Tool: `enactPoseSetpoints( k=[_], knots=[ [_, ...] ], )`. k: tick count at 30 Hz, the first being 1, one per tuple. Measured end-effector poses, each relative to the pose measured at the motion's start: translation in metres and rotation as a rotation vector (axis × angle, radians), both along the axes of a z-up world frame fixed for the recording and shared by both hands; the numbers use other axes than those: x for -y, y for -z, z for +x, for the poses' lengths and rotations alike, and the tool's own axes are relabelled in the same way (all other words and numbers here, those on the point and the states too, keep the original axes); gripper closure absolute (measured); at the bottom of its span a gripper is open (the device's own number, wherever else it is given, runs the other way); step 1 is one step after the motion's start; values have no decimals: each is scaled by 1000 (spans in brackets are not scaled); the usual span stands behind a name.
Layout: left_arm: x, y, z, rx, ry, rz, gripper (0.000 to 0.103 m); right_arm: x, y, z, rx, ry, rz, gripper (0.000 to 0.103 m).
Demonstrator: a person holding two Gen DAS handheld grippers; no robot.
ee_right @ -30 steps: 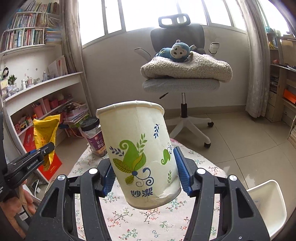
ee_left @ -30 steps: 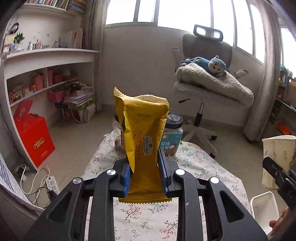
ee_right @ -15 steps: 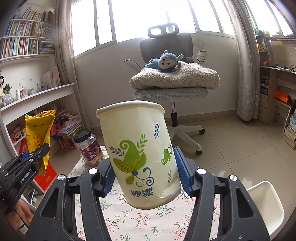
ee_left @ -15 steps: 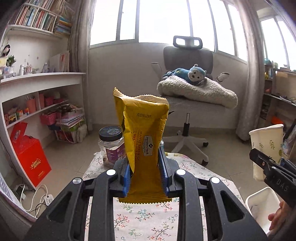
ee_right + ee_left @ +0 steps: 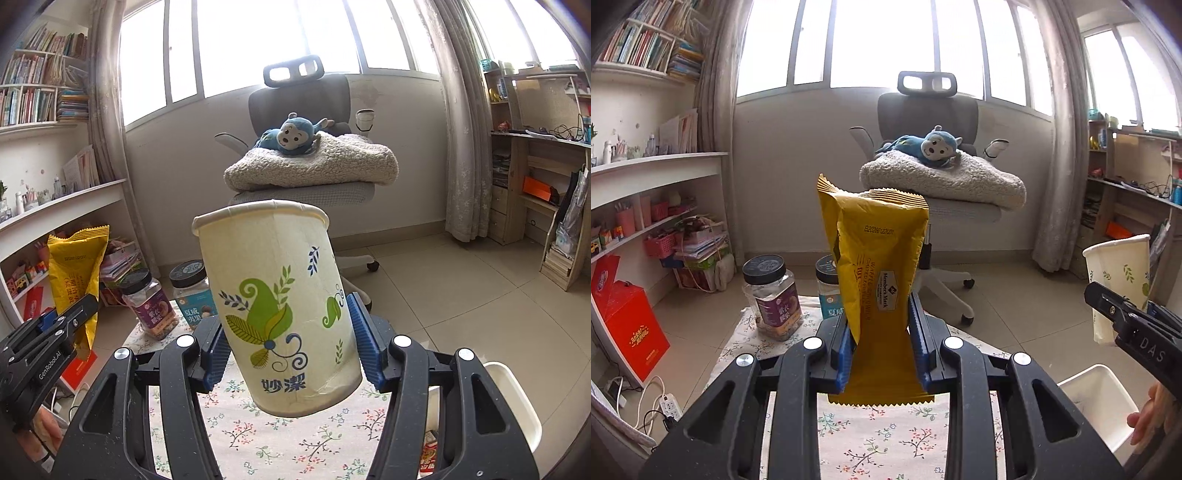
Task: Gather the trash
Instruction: 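Carry the paper cup to the bin and release it with the right while the left carries the packet, then open the left gripper over the bin to drop the yellow packet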
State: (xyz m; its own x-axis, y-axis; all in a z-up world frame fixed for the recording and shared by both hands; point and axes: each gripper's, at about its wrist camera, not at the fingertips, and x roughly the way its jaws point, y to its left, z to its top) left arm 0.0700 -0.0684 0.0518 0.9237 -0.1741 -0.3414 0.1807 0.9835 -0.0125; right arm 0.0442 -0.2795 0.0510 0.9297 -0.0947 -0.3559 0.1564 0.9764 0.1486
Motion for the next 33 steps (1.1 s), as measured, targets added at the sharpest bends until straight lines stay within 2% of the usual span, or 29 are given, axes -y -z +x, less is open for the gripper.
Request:
enactPoseSetpoints(
  k=[8, 20, 24, 27, 33],
  knots=[
    [34, 1, -7, 0, 63, 16, 75, 49, 1, -20, -5, 105, 0, 48],
    [92, 0, -25, 5, 171, 30, 74, 123, 9, -49, -43, 252, 55, 45],
    [117, -1, -30, -6, 223, 25, 74, 141, 11, -60, -35, 302, 74, 23],
    [137, -2, -34, -23, 273, 19, 74, 156, 11, -68, -32, 354, 99, 14],
    [184, 7, -44, -87, 367, 2, 73, 190, 11, -88, -18, 444, 159, 9]
  ],
)
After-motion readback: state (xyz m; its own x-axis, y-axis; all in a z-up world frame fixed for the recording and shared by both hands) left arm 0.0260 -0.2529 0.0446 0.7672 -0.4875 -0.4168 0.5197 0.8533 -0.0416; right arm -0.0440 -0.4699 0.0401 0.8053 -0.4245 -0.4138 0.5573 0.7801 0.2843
